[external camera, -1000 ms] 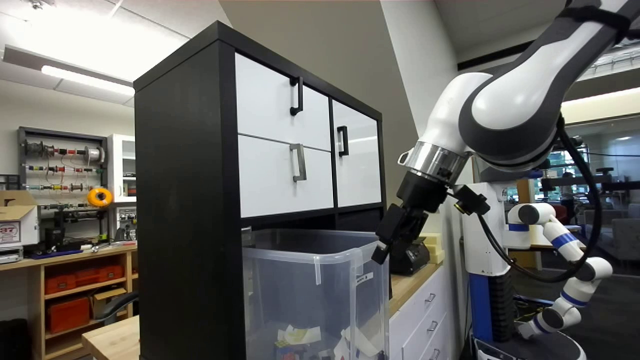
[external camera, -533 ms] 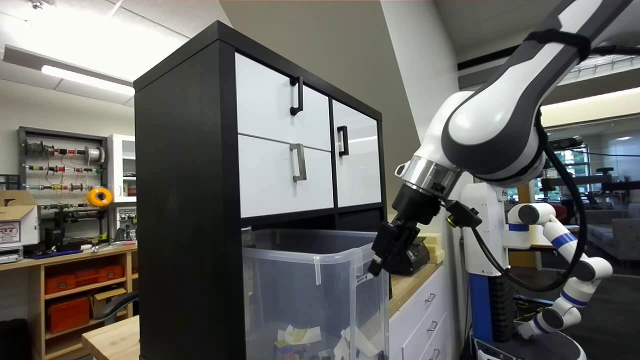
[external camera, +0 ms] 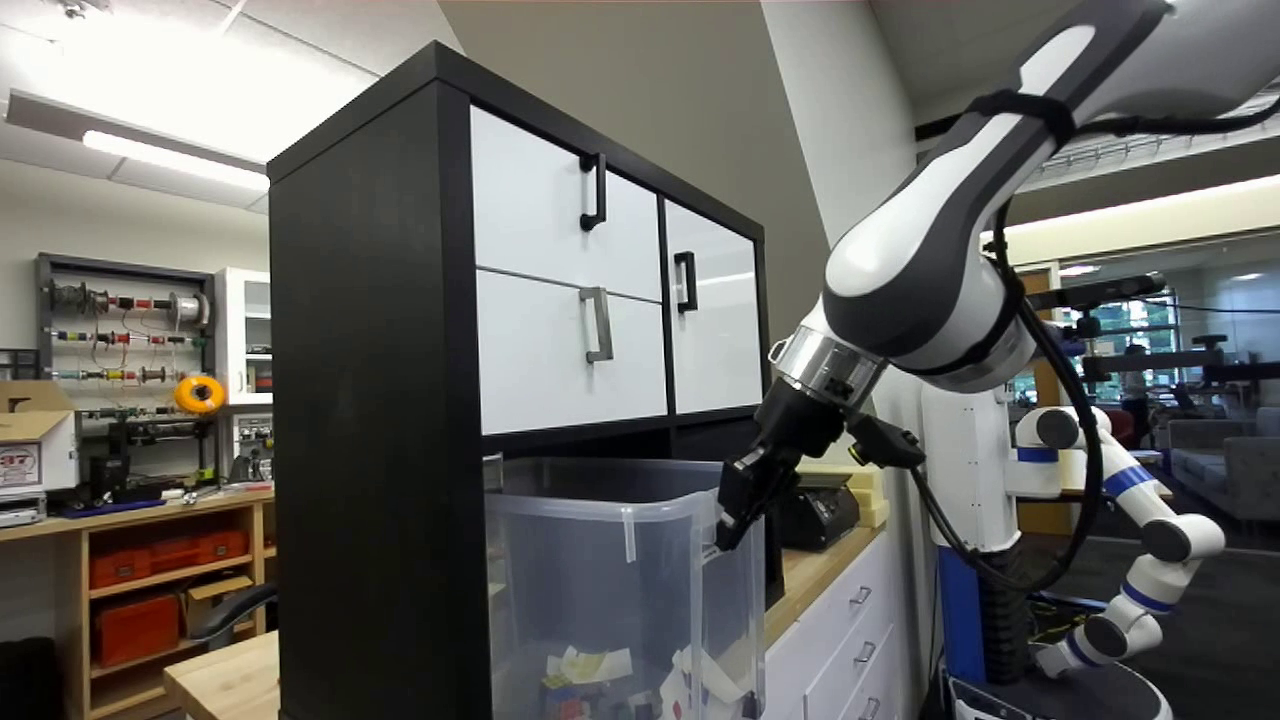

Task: Push the box into the cabinet

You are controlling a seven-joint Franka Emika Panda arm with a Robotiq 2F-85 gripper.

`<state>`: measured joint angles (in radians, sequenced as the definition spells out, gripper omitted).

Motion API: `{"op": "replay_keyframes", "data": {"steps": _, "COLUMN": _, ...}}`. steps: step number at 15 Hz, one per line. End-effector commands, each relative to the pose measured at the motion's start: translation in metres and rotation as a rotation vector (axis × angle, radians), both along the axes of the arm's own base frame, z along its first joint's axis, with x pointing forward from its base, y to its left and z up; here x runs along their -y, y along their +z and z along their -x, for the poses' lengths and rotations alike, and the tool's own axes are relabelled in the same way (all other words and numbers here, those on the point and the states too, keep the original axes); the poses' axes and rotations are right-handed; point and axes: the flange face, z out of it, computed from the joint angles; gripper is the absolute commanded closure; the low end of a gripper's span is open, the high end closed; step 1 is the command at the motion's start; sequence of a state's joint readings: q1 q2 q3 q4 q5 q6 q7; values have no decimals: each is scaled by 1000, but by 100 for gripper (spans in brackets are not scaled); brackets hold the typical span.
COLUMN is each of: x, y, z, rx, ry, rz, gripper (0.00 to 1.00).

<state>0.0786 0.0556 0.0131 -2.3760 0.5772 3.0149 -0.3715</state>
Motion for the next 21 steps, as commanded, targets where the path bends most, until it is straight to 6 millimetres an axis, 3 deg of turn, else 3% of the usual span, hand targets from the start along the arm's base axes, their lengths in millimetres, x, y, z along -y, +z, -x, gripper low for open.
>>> {"op": "replay_keyframes", "data": {"steps": 1, "x": 2, "y": 0, "z": -26, "rx": 47, "ry": -9, "rz": 1, "gripper": 100}}
{"op": "replay_keyframes", "data": {"steps": 15, "x": -6, "y": -3, "z": -95, "rx": 104, "ry": -1, "rz": 5, "gripper": 99}}
{"op": "replay_keyframes", "data": {"steps": 21, "x": -5, "y": -3, "z": -116, "rx": 119, "ry": 0, "rz": 6, "gripper": 99}}
